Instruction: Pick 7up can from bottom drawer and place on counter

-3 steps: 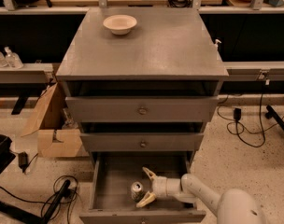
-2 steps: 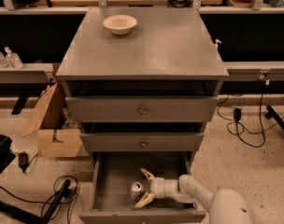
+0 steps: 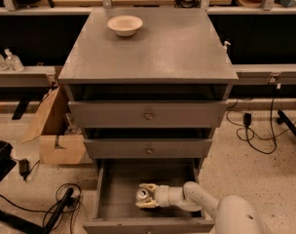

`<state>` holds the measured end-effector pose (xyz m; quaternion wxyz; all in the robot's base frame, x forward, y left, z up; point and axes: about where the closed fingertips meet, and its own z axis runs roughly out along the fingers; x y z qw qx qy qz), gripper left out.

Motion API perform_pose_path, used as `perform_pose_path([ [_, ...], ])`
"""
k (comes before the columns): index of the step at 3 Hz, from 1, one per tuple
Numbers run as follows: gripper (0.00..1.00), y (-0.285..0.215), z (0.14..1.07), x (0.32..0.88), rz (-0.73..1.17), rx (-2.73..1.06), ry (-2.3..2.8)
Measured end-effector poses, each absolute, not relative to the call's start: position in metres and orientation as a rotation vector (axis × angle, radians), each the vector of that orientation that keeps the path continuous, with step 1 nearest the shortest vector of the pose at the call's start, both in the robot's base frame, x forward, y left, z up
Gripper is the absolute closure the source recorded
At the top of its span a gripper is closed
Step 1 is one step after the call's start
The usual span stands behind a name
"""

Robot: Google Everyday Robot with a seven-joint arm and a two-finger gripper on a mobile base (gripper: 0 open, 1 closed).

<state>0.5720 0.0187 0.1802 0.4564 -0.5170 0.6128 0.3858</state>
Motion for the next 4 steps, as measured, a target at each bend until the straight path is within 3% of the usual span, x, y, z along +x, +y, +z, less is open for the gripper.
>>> perform_pose_path([
  [2, 0.88, 0.015, 0.217, 0.572, 0.921, -1.272, 1.529],
  [3, 1.0, 0.003, 0.273, 0.563, 0.955, -1.233, 1.553],
  [4, 1.0, -0.016, 0.358, 0.554, 1.021, -1.215, 1.585],
])
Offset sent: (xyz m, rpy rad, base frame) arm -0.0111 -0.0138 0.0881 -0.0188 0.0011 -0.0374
